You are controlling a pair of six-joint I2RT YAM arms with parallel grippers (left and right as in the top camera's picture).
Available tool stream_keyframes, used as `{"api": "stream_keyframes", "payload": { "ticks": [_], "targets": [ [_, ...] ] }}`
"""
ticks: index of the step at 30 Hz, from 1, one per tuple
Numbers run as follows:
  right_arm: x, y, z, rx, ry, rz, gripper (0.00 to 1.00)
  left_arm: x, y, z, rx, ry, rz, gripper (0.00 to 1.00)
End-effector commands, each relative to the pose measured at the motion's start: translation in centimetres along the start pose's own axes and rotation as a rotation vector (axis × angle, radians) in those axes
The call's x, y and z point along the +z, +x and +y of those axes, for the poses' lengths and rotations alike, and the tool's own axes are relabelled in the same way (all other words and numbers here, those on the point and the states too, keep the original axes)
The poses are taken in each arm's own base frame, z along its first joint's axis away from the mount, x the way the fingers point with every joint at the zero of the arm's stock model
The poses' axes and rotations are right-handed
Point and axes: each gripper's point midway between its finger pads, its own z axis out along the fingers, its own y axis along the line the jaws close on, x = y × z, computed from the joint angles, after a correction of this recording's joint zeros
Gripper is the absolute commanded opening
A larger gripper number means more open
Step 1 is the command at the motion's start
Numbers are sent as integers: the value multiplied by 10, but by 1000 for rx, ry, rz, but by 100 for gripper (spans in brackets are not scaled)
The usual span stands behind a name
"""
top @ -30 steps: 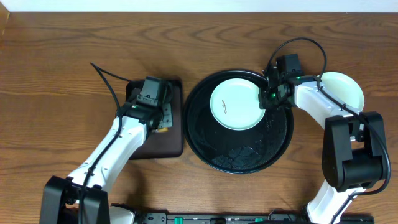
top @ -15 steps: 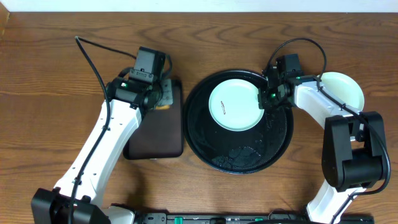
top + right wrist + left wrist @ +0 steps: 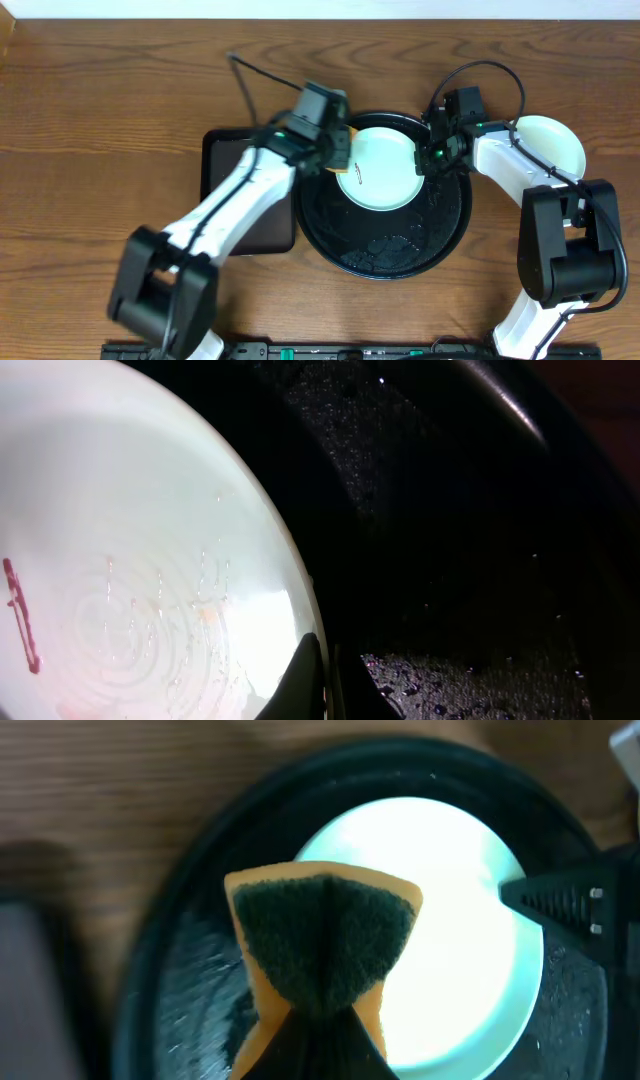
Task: Clean dirty plates on tray and stack at the side
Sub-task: 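Scrub the last green plate with the sponge in left gripper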
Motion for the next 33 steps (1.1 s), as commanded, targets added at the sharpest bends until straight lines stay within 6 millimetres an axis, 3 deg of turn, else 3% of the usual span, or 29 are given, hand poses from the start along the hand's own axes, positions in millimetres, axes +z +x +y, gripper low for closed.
{"api": "stream_keyframes", "payload": {
  "ticks": [1,13,33],
  "targets": [
    [7,10,3,-21,-5,30,1,17,1,-3,-3,-27,-4,8],
    [7,10,3,-21,-5,31,1,51,-9,-22,36,-22,85,8],
    [7,10,3,-21,-5,30,1,108,50,-1,80,-162,243,8]
  ]
}}
